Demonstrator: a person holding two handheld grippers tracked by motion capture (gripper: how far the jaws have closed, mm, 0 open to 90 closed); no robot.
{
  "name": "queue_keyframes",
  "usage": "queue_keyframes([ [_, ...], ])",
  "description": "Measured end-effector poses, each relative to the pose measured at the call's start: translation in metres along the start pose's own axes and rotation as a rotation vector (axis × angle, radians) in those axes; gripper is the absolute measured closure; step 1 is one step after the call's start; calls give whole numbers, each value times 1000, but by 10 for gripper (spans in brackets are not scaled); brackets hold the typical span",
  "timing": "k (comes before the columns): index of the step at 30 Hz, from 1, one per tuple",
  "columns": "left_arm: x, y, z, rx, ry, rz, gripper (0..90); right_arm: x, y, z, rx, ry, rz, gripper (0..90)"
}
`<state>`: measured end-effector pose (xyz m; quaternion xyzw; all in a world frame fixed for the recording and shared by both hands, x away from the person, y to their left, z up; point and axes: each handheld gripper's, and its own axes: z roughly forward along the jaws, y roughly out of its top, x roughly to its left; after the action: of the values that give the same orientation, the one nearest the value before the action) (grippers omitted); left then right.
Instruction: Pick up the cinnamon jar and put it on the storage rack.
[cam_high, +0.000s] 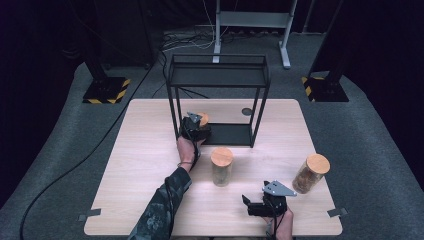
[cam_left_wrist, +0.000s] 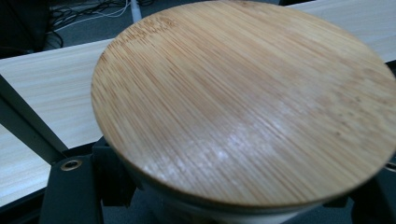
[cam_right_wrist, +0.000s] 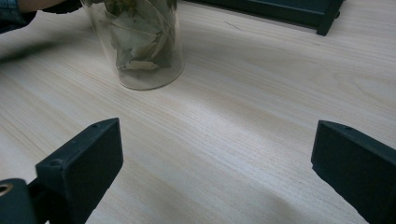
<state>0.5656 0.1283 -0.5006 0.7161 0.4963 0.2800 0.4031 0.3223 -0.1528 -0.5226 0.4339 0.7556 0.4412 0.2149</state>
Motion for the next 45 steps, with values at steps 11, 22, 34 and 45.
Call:
queue_keyframes([
  [11, -3, 7, -2, 27, -2, 2, 89, 0, 0, 0, 0, 2, 1, 16],
  [22, -5, 27, -13, 7, -3, 8, 19, 0, 0, 0, -1, 3, 1, 16],
  [34, -11, 51, -32, -37, -34, 18, 0, 0, 0, 0, -1, 1, 1, 16],
  [45, -16, 63, -57, -79, -114, 21, 0, 0, 0, 0, 0, 0, 0, 15],
])
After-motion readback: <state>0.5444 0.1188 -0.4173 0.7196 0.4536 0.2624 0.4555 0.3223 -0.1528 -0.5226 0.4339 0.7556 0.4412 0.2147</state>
